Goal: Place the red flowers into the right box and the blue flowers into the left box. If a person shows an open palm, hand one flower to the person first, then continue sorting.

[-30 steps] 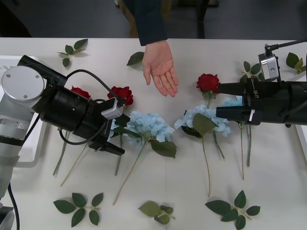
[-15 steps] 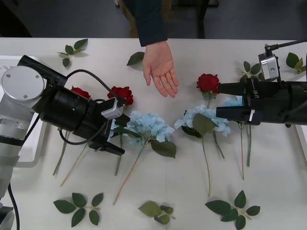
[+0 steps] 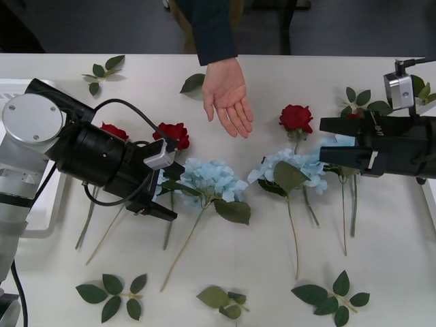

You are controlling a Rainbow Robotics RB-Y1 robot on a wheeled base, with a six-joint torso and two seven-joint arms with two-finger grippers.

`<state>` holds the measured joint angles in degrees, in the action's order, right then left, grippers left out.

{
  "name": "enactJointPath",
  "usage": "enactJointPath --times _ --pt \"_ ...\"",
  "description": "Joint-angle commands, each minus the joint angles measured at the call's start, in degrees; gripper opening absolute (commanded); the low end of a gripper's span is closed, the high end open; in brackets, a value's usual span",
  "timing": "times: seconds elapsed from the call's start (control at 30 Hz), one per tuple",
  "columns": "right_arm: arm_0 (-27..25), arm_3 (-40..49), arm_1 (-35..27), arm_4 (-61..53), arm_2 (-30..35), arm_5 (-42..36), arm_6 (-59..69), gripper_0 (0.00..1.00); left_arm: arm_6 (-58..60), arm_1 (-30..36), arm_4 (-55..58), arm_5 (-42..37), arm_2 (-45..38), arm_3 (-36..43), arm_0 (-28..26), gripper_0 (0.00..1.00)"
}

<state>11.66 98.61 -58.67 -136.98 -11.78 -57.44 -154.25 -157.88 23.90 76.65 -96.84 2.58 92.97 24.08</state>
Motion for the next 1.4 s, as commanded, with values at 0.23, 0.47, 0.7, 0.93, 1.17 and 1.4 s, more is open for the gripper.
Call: enactJointPath --times 0.23,0.47,0.7,0.93,1.17,1.4 --pt "-0.4 -11.7 -14.4 1.5 4.1 -0.2 1.5 1.0 2.9 -0.3 -0.1 -0.5 -0.6 0.5 1.5 1.0" --pt "0.6 -22.7 -15.0 15.8 4.1 -3.3 14.1 1.0 2.9 -0.3 -0.1 -0.5 -0.6 0.5 1.5 1.0" --pt "0.9 -28.4 -11.9 25.5 4.1 -1.7 23.8 1.0 2.9 -0.3 -0.1 -0.5 -0.6 0.5 1.5 1.0" --pt "4.7 -27.4 -7.0 38.4 3.4 2.9 38.6 1.0 2.9 -0.3 -0.1 -0.5 -0.6 0.5 1.5 1.0" --pt "13.7 -29.2 -1.8 53.7 0.4 4.3 53.0 1.0 2.9 -0.3 -0.1 -0.5 -0.6 0.5 1.5 1.0" --pt "21.9 -36.2 4.0 63.9 -5.3 6.6 59.1 1.0 2.9 -0.3 -0.1 -0.5 -0.6 0.5 1.5 1.0"
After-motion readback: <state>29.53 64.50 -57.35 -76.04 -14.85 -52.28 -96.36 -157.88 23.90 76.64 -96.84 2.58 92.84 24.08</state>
